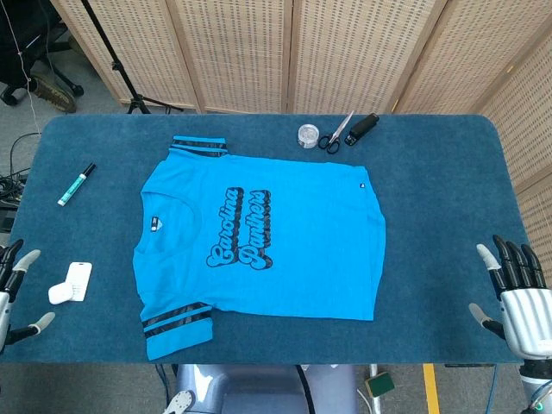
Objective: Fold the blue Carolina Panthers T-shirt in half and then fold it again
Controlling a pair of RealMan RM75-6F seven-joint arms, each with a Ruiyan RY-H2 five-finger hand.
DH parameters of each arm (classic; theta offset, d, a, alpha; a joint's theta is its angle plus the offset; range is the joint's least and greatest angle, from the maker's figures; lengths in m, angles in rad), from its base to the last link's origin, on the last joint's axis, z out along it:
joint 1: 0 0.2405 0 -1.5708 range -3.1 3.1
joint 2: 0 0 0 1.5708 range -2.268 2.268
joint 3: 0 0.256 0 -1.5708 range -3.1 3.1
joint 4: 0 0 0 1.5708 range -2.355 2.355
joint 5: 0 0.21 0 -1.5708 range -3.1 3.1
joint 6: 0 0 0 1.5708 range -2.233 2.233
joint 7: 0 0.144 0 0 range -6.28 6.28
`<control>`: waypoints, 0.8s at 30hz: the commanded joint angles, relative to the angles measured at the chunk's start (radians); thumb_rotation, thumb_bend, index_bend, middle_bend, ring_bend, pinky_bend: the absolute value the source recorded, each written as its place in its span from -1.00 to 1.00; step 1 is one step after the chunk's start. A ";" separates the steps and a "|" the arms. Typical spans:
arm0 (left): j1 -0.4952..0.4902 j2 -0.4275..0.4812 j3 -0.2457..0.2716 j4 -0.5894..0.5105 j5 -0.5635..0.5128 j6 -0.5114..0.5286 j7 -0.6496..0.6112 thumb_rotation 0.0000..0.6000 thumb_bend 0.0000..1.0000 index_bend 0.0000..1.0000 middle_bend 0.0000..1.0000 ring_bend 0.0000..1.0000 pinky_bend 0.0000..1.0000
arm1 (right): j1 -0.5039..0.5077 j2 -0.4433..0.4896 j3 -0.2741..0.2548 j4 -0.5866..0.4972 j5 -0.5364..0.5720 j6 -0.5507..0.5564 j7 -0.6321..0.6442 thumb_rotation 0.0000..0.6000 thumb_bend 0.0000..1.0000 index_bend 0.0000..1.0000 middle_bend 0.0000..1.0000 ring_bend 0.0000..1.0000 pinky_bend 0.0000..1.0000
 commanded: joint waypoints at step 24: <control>-0.022 -0.030 -0.016 0.022 -0.029 -0.035 0.035 1.00 -0.97 -1.00 -1.00 -1.00 -1.00 | 0.241 -0.182 -0.102 0.139 -0.223 -0.395 -0.024 1.00 -1.00 -0.37 -1.00 -1.00 -1.00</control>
